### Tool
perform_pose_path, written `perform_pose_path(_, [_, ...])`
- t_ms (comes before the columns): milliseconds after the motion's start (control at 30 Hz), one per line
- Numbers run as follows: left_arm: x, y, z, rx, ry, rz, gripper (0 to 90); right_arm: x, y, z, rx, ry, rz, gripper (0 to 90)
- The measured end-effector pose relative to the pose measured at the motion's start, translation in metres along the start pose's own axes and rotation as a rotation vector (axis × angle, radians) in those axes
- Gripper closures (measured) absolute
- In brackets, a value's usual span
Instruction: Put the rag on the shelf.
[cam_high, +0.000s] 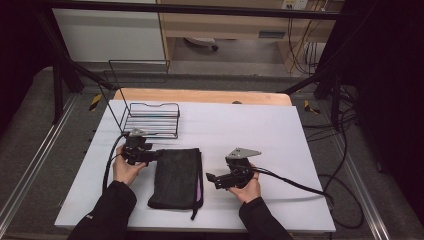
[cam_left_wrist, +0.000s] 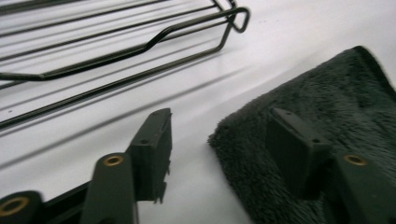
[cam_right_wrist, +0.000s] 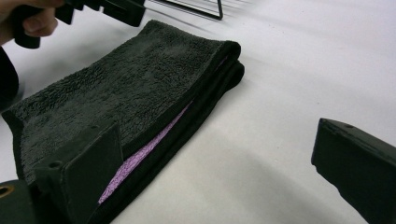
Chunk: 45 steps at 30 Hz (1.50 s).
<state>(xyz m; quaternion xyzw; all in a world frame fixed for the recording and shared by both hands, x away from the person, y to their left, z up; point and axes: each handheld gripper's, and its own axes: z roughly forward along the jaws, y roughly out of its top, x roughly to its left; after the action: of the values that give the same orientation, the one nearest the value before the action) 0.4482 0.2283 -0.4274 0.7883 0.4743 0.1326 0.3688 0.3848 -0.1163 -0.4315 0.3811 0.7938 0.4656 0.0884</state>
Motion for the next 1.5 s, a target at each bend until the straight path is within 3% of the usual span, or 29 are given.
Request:
perform_pose_path(233, [0.003,-0.003,0.014,0.044,-0.036,-0.028,51.4,-0.002,0.001,0.004,0.001,0.013,0.011,5.1])
perform_pose_path(467, [0.001,-0.006,0.018,0.047,-0.071,-0.036,61.8,-0.004,0.009,0.012,0.010,0.009,0.014,7.0])
perform_pose_path(767, [-0.001,-0.007,0.019,0.052,-0.088,-0.033,71.6,-0.009,0.033,0.043,0.016,0.002,0.039,13.7])
perform_pose_path(1100, [-0.003,-0.008,0.019,0.051,-0.083,-0.019,75.7,-0.016,0.041,0.082,0.065,-0.026,0.069,31.4])
perform_pose_path(1233, [-0.004,-0.008,0.019,0.050,-0.079,-0.016,76.3,-0.019,0.036,0.090,0.091,-0.010,0.077,42.0])
perform_pose_path(1500, [-0.006,-0.008,0.019,0.046,-0.071,-0.001,76.3,-0.018,0.037,0.094,0.103,0.028,0.095,54.0])
